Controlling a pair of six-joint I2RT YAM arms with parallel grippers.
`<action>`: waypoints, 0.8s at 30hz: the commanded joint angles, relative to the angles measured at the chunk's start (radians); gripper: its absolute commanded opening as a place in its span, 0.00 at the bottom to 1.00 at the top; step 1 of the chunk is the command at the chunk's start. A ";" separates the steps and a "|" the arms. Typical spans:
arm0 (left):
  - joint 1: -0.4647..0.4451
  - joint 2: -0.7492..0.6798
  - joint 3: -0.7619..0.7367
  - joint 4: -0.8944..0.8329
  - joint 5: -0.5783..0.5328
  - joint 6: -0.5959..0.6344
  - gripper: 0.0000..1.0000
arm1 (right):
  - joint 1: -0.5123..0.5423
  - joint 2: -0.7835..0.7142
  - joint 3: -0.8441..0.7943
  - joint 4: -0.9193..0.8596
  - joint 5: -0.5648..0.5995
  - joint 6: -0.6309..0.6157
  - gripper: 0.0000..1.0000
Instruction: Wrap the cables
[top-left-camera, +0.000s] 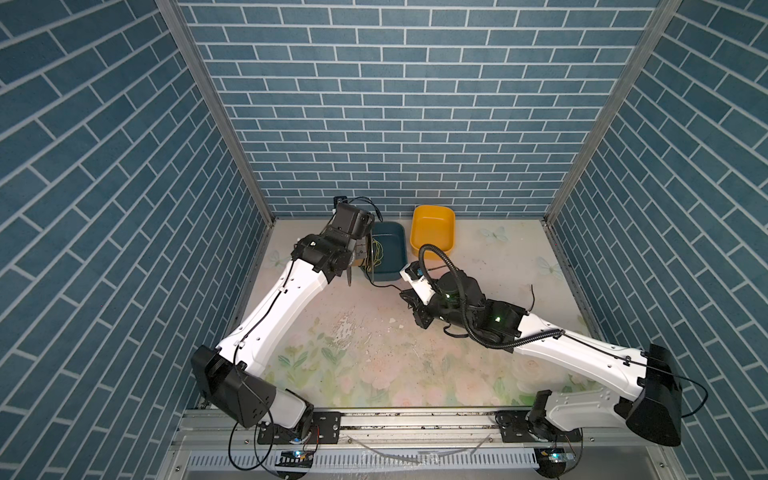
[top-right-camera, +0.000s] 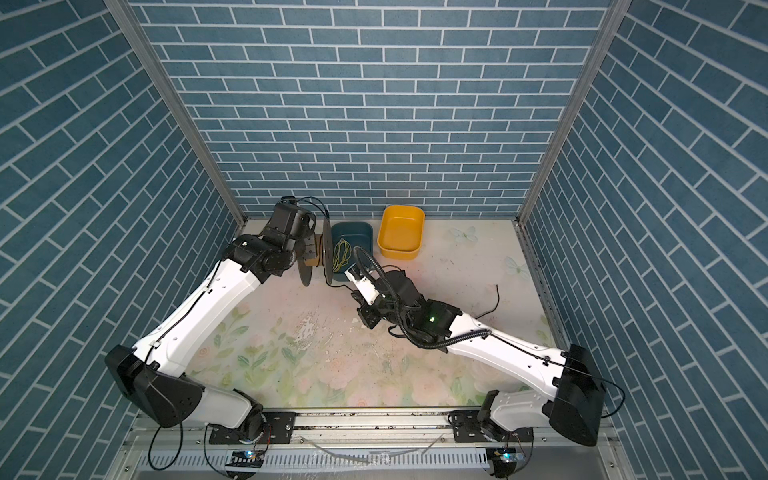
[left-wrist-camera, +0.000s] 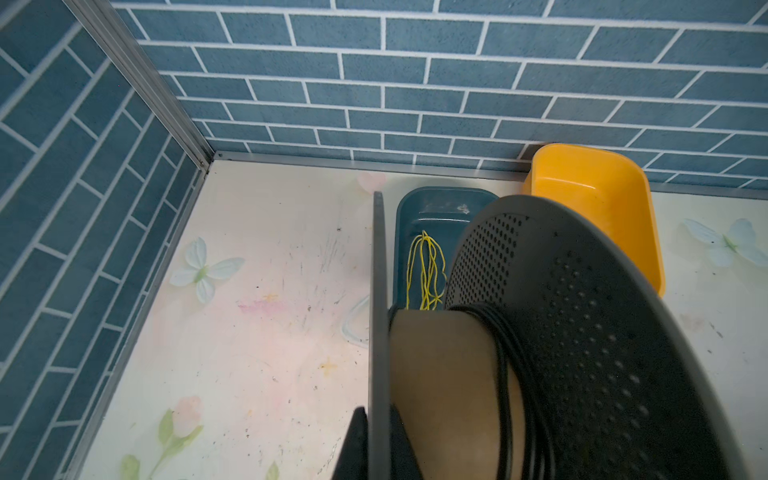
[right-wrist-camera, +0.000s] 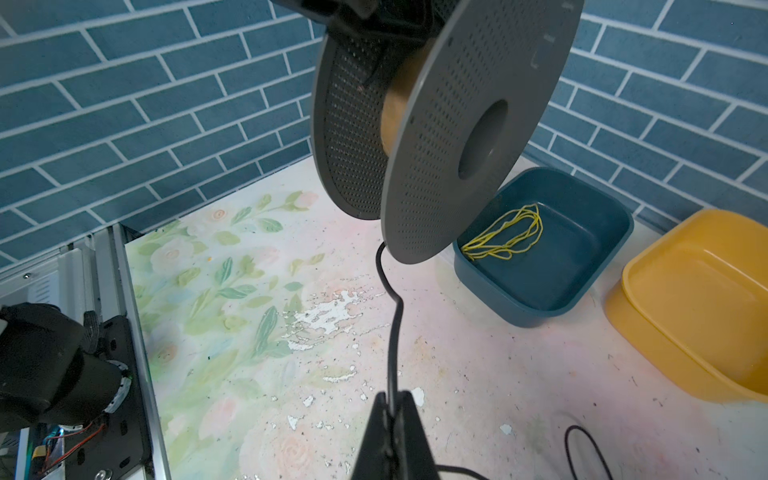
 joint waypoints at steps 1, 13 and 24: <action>-0.022 0.030 0.062 -0.019 -0.115 0.046 0.00 | 0.010 -0.042 0.067 0.044 -0.008 -0.060 0.00; -0.125 0.112 0.156 -0.143 -0.095 0.147 0.00 | 0.010 -0.125 0.038 0.136 0.163 -0.097 0.00; -0.216 0.162 0.170 -0.247 0.039 0.171 0.00 | -0.068 -0.047 0.152 -0.024 0.308 -0.073 0.00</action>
